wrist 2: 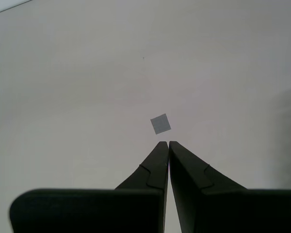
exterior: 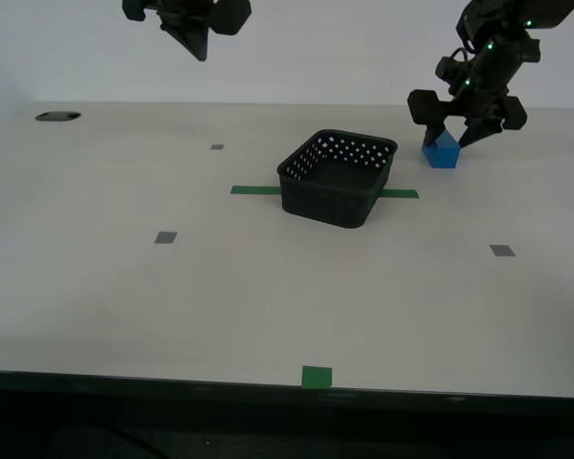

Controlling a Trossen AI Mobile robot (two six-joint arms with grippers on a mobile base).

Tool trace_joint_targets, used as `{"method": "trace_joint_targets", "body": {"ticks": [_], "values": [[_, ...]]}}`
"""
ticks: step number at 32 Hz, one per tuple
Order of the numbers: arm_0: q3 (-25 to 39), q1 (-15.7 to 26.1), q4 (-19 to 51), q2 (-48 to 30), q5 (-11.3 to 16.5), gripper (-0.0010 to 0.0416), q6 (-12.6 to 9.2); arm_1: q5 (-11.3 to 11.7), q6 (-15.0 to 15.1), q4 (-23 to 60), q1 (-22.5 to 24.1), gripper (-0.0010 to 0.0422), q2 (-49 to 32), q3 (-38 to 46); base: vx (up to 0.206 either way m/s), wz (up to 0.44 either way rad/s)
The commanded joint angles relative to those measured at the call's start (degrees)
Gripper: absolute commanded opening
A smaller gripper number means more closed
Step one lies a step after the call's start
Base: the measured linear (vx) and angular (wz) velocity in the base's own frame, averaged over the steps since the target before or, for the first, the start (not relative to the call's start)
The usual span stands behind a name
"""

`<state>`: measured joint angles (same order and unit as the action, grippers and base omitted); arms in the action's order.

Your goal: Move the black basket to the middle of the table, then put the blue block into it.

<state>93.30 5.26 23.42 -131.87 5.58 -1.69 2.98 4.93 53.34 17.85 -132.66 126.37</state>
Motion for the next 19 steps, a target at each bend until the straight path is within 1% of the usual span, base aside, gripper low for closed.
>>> {"method": "trace_joint_targets", "body": {"ticks": [1,3,5,7,8,9,11,12,13,15,17,18,19], "values": [[0.11,0.04,-0.42,-0.66,-0.07,0.0268,-0.13,-0.2,0.2,0.09,-0.02,0.0,0.04,0.07,0.0,0.0],[0.07,0.04,0.96,-1.9,-0.04,0.0229,-2.56,-0.24,0.2,0.2,-0.04,0.0,0.04,0.07,0.0,0.0],[0.07,0.04,1.73,-3.28,-0.04,0.0206,-2.67,-0.24,0.2,0.28,-0.04,0.0,0.04,0.07,0.0,0.0],[0.07,0.04,3.15,-4.7,-0.02,0.0156,-2.71,-0.24,0.22,0.42,-0.04,0.0,0.04,0.07,0.0,0.0],[0.07,0.04,3.23,-4.7,-0.02,0.0144,-2.69,-0.24,0.22,0.42,-0.04,0.0,0.04,0.07,0.0,0.0],[0.04,0.04,3.37,-4.66,-0.02,0.0085,-2.69,-0.28,0.22,0.57,-0.02,0.0,0.04,0.07,0.0,0.0],[0.04,0.04,3.19,-4.02,-0.02,0.0006,-2.73,-0.28,0.22,0.59,-0.02,0.0,0.04,0.07,0.0,0.0],[0.04,0.04,3.26,-3.56,-0.02,-0.0003,-2.73,-0.28,0.22,0.59,-0.02,0.0,0.04,0.07,0.0,0.0],[0.04,0.07,3.26,-3.19,-0.02,0.0005,-2.64,-0.28,0.24,0.59,-0.02,0.0,0.04,0.07,0.0,0.0],[0.09,0.07,3.41,-1.73,0.0,-0.0004,-2.58,-0.28,0.24,0.59,-0.04,0.0,0.04,0.07,0.0,0.0],[0.09,0.07,3.39,0.31,0.07,-0.0001,-2.49,-0.26,0.26,0.55,-0.09,0.0,0.04,0.07,0.0,0.0],[0.07,0.07,3.58,2.69,0.81,-0.0001,-2.36,-0.26,0.26,0.48,-0.13,0.0,0.04,0.07,0.0,0.0],[0.07,0.07,3.8,3.45,1.2,-0.0001,-2.36,-0.26,0.26,0.44,-0.15,0.0,0.04,0.07,0.0,0.0]]}}
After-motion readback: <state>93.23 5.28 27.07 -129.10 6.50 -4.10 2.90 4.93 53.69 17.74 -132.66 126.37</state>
